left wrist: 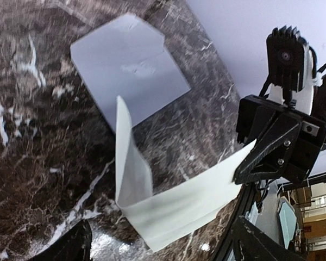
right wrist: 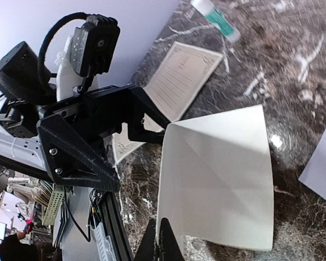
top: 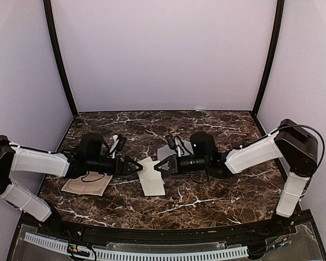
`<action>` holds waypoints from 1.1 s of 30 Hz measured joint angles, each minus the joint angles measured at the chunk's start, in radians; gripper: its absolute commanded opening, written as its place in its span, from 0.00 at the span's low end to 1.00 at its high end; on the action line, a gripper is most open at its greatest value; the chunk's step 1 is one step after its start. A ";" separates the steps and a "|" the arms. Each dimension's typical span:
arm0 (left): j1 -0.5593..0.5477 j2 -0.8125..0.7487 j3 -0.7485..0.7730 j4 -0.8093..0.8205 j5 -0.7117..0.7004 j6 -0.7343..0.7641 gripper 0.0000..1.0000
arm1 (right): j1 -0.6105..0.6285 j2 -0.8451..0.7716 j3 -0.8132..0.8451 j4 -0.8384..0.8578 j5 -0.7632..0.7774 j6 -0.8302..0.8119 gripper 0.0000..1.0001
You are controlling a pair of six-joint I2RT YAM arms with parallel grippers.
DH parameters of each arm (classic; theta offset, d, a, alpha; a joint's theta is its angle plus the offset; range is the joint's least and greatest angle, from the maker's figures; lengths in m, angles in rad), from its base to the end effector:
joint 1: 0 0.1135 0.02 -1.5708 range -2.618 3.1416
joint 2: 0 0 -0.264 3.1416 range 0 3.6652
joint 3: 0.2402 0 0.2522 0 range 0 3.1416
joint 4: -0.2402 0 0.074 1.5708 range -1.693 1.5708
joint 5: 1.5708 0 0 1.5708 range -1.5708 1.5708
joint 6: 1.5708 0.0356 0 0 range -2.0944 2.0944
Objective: Place the letter into the envelope and seal it
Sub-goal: Fold the letter.
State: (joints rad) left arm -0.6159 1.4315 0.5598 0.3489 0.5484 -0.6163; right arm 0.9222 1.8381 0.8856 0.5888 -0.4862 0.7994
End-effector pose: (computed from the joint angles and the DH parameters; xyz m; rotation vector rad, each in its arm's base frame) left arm 0.2157 -0.1754 0.1739 0.3670 2.2605 -1.2738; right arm 0.2158 0.3122 0.1658 -0.5158 2.1958 1.5217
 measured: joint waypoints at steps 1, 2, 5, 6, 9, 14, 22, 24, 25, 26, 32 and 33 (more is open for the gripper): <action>0.000 -0.048 -0.001 -0.007 -0.019 0.011 0.94 | 0.000 -0.044 -0.010 -0.002 -0.005 -0.020 0.00; 0.000 -0.092 0.000 -0.010 -0.035 0.023 0.96 | 0.000 -0.078 -0.013 -0.006 -0.008 -0.038 0.00; 0.000 -0.255 0.030 -0.053 -0.092 0.073 0.98 | 0.000 -0.204 -0.013 -0.019 -0.008 -0.095 0.00; 0.000 -0.289 0.056 -0.072 -0.100 0.090 0.99 | 0.000 -0.245 -0.008 -0.027 -0.006 -0.116 0.00; -0.003 -0.327 0.161 -0.131 -0.109 0.133 0.99 | 0.000 -0.323 0.027 -0.063 0.004 -0.170 0.00; -0.050 -0.317 0.300 -0.198 -0.111 0.193 0.99 | 0.003 -0.359 0.078 -0.129 0.035 -0.234 0.00; -0.169 -0.220 0.423 -0.320 -0.150 0.298 0.99 | 0.030 -0.359 0.088 -0.191 0.058 -0.271 0.00; -0.182 -0.202 0.431 -0.354 -0.176 0.314 0.99 | 0.035 -0.359 0.089 -0.192 0.060 -0.273 0.00; -0.186 -0.196 0.433 -0.372 -0.192 0.322 0.99 | 0.037 -0.359 0.089 -0.192 0.060 -0.275 0.00; -0.188 -0.194 0.433 -0.385 -0.204 0.327 0.99 | 0.039 -0.359 0.089 -0.192 0.061 -0.276 0.00; -0.192 -0.194 0.433 -0.412 -0.227 0.348 0.98 | 0.040 -0.360 0.089 -0.193 0.064 -0.288 0.00; -0.192 -0.194 0.433 -0.412 -0.219 0.349 0.98 | 0.040 -0.361 0.089 -0.193 0.064 -0.290 0.00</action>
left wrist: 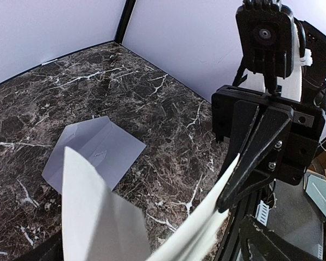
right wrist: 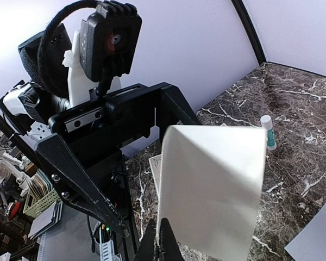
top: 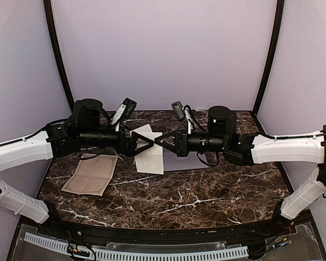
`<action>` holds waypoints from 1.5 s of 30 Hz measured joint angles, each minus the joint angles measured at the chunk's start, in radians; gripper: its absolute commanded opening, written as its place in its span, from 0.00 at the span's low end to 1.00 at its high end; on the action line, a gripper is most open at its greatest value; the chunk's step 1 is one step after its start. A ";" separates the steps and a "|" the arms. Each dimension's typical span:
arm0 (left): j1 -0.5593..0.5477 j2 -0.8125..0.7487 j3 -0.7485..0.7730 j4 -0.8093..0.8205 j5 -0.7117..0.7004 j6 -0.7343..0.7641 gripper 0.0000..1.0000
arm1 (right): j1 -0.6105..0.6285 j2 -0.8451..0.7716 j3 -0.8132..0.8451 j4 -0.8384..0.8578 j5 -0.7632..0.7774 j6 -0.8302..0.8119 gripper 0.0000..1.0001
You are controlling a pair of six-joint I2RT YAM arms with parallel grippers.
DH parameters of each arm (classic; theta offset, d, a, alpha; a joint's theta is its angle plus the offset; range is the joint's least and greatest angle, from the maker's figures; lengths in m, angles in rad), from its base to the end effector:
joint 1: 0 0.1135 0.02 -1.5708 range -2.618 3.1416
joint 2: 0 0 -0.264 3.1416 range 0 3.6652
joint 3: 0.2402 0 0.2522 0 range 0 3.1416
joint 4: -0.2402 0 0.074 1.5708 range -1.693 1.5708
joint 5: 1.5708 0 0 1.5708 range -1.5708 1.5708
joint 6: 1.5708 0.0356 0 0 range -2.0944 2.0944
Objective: Place the letter into the envelope and seal it
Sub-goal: Fold the letter.
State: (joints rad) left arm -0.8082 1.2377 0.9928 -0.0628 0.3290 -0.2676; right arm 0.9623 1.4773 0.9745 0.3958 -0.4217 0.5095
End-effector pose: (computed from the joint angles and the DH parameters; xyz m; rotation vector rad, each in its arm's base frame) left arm 0.1910 -0.2166 0.3292 0.7621 1.8480 -1.0266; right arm 0.1851 0.2912 0.2995 -0.7650 1.7301 1.4149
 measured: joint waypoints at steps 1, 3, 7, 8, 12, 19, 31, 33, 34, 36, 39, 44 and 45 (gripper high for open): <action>0.000 0.000 0.000 0.001 0.006 0.000 0.98 | 0.000 0.000 0.000 0.000 0.000 -0.001 0.00; 0.000 0.000 0.000 0.004 0.024 0.003 0.98 | 0.000 0.000 0.000 0.000 0.000 -0.002 0.00; 0.000 0.000 0.000 0.008 0.049 0.002 0.98 | 0.000 0.000 0.000 0.000 0.001 -0.004 0.00; 0.000 0.000 0.000 0.008 0.051 0.002 0.98 | 0.000 0.000 0.000 0.000 0.000 -0.004 0.00; 0.000 0.004 0.000 0.009 0.078 0.001 0.97 | 0.000 0.000 0.002 0.001 0.000 -0.004 0.00; 0.000 0.026 0.000 0.025 0.145 -0.001 0.92 | 0.008 0.002 0.016 0.005 0.000 -0.004 0.00; 0.000 0.034 0.000 0.039 0.229 -0.001 0.72 | 0.011 0.050 0.045 0.000 0.007 -0.004 0.00; 0.000 0.036 0.000 0.039 0.240 0.002 0.71 | 0.011 0.051 0.045 0.000 0.009 -0.004 0.00; 0.000 0.038 0.000 0.039 0.245 0.003 0.71 | 0.011 0.051 0.046 0.000 0.011 -0.004 0.00; 0.000 0.040 0.000 0.039 0.253 0.007 0.70 | 0.011 0.051 0.047 0.000 0.014 -0.004 0.00; 0.000 0.040 0.000 0.038 0.257 0.017 0.66 | 0.011 0.051 0.047 -0.001 0.019 -0.004 0.00; 0.000 0.042 0.000 0.036 0.260 0.032 0.50 | 0.011 0.051 0.047 -0.001 0.023 -0.004 0.00; 0.000 0.042 0.000 0.036 0.264 0.038 0.48 | 0.011 0.051 0.047 -0.001 0.023 -0.004 0.00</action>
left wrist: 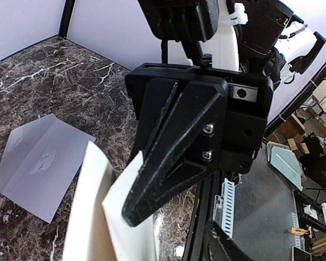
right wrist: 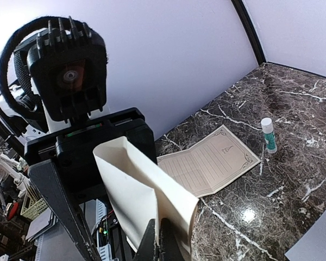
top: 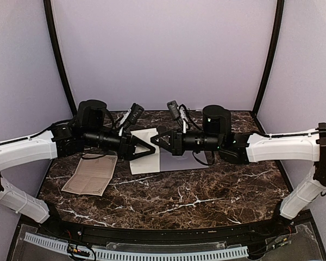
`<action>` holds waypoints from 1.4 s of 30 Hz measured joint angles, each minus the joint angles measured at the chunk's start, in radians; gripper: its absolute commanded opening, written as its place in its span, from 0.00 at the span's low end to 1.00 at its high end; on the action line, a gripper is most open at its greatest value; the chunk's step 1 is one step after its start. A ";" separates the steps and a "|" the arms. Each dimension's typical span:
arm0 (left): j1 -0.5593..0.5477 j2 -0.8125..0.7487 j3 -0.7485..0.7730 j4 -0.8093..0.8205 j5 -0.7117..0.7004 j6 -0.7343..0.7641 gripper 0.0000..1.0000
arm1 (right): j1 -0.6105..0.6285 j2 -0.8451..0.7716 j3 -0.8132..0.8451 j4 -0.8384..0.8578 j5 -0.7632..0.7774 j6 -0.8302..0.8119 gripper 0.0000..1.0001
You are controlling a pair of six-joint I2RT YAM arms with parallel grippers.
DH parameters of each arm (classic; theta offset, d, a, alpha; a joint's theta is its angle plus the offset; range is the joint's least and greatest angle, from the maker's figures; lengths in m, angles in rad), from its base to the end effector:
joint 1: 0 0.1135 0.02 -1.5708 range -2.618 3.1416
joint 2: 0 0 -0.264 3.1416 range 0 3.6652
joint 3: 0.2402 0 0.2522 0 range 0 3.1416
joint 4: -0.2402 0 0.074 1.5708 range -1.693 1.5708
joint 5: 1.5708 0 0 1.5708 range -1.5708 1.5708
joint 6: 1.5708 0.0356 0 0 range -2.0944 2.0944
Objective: Place the letter into the envelope and seal it
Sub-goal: Fold the letter.
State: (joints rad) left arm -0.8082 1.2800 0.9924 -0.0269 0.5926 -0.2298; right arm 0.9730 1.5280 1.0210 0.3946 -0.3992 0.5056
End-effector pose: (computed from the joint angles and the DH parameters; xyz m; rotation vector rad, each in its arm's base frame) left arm 0.1892 -0.2268 0.3224 0.9878 1.7767 -1.2411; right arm 0.1901 0.3038 0.2988 -0.7593 1.7351 1.4006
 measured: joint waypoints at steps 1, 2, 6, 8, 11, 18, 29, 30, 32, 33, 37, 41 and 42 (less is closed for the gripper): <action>0.000 0.000 0.000 -0.001 0.002 0.001 0.48 | 0.000 0.000 0.000 0.000 0.000 0.000 0.00; 0.000 0.001 0.000 -0.002 0.004 0.003 0.47 | 0.000 0.000 0.000 0.000 0.000 0.000 0.00; 0.000 0.011 0.000 -0.015 0.018 0.011 0.44 | 0.000 0.000 0.000 -0.008 0.000 0.000 0.00; 0.000 0.020 0.000 -0.028 0.022 0.014 0.41 | 0.000 0.000 0.003 -0.020 0.000 0.000 0.00; 0.000 0.033 0.000 -0.047 0.024 0.025 0.35 | 0.000 0.000 0.012 -0.040 0.000 -0.001 0.00; 0.000 0.037 0.000 -0.074 0.028 0.042 0.15 | 0.000 0.000 0.017 -0.051 0.000 -0.003 0.00; 0.000 0.037 0.000 -0.080 0.034 0.043 0.00 | 0.000 0.003 0.017 -0.052 0.000 -0.003 0.00; 0.000 0.037 0.000 -0.080 0.036 0.042 0.00 | 0.000 0.003 0.017 -0.052 0.000 -0.003 0.00; 0.000 0.036 -0.001 -0.076 0.040 0.038 0.00 | 0.000 0.003 0.017 -0.051 0.000 -0.003 0.15; 0.000 0.035 -0.003 -0.071 0.042 0.034 0.00 | 0.000 0.003 0.017 -0.051 0.000 -0.004 0.27; 0.000 0.021 -0.036 -0.024 0.047 0.008 0.00 | 0.001 -0.001 0.016 -0.055 0.024 -0.002 0.72; 0.000 -0.003 -0.065 0.030 0.061 -0.014 0.00 | -0.002 -0.045 -0.018 -0.050 0.057 0.003 0.87; 0.000 -0.010 -0.071 0.043 0.068 -0.019 0.00 | -0.004 -0.058 -0.027 -0.045 0.058 0.006 0.89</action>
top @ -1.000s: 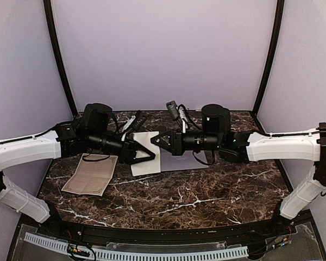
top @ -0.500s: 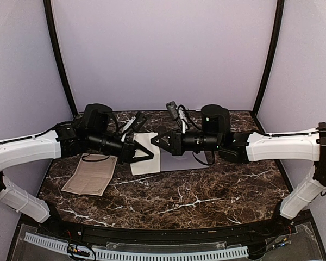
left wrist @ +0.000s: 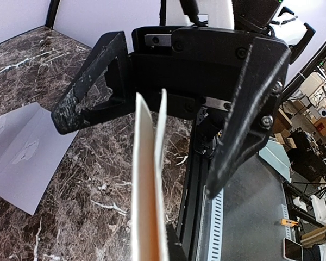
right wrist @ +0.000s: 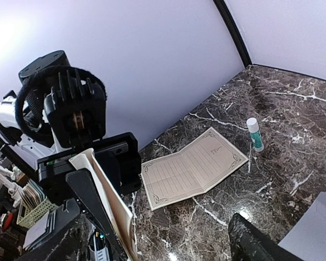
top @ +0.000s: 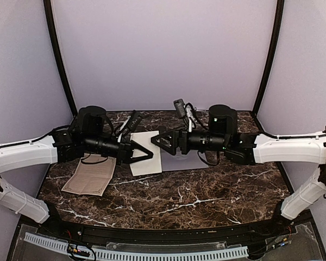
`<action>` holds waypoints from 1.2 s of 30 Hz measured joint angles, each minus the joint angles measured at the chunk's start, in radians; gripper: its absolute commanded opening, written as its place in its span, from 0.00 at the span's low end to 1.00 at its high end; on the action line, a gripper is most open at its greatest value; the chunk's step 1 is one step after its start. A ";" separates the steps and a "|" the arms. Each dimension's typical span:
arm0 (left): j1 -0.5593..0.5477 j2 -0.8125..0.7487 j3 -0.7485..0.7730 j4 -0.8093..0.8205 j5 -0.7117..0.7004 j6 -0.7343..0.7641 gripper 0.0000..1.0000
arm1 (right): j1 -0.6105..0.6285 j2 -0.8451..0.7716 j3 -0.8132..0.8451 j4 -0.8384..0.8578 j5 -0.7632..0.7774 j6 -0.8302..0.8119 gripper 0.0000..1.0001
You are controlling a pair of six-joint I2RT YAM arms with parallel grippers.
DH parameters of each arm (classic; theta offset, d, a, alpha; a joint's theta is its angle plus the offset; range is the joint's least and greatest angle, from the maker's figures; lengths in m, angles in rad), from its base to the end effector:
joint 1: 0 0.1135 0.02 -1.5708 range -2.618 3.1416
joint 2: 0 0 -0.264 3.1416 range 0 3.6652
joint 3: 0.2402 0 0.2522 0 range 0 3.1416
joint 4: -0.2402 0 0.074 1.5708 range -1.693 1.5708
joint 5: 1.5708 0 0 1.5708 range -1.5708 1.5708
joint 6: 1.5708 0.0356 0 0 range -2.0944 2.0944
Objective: Place the letter into the envelope and seal it
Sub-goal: Fold the letter.
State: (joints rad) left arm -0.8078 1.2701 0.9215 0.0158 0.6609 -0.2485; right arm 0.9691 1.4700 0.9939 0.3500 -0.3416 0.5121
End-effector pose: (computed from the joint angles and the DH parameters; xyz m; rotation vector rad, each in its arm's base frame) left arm 0.1839 -0.2240 0.3050 1.0240 1.7913 -1.3134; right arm 0.1856 0.2914 0.3037 -0.7022 1.7616 1.3534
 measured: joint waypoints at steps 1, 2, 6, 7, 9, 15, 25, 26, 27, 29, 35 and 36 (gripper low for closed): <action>0.000 -0.006 -0.007 0.016 0.009 -0.003 0.00 | -0.002 -0.009 -0.008 0.009 -0.003 0.006 0.90; 0.000 -0.011 -0.011 0.027 0.018 -0.008 0.00 | -0.003 -0.012 -0.014 0.023 -0.012 0.012 0.90; 0.000 -0.015 -0.015 0.066 0.059 -0.021 0.00 | -0.003 -0.003 -0.019 0.075 -0.100 0.029 0.84; 0.000 -0.015 -0.015 0.070 0.067 -0.022 0.00 | -0.002 0.001 -0.018 0.091 -0.126 0.033 0.79; 0.000 -0.015 -0.015 0.080 0.087 -0.025 0.00 | 0.000 0.013 -0.014 0.116 -0.170 0.042 0.65; 0.000 -0.014 -0.015 0.097 0.140 -0.027 0.00 | 0.003 0.051 0.006 0.153 -0.234 0.057 0.28; 0.005 -0.012 -0.015 0.101 0.141 -0.027 0.65 | 0.004 0.066 0.006 0.241 -0.253 0.099 0.00; 0.007 -0.014 -0.015 0.099 0.129 -0.032 0.79 | 0.004 0.063 0.002 0.241 -0.243 0.099 0.00; 0.012 -0.016 -0.017 0.099 0.116 -0.035 0.83 | 0.004 0.059 -0.002 0.240 -0.234 0.096 0.00; 0.029 -0.041 -0.036 0.107 0.092 -0.052 0.90 | 0.004 0.043 -0.010 0.225 -0.211 0.087 0.00; 0.160 -0.156 -0.107 0.196 0.085 -0.156 0.62 | 0.004 -0.008 -0.015 0.175 -0.183 0.047 0.00; 0.166 -0.163 -0.107 0.216 0.091 -0.164 0.62 | 0.004 -0.009 -0.014 0.169 -0.185 0.042 0.00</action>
State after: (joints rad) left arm -0.6418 1.1072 0.8146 0.2314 0.7521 -0.4129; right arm 0.9730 1.4612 0.9798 0.5194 -0.5270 0.5541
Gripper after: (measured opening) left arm 0.687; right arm 0.004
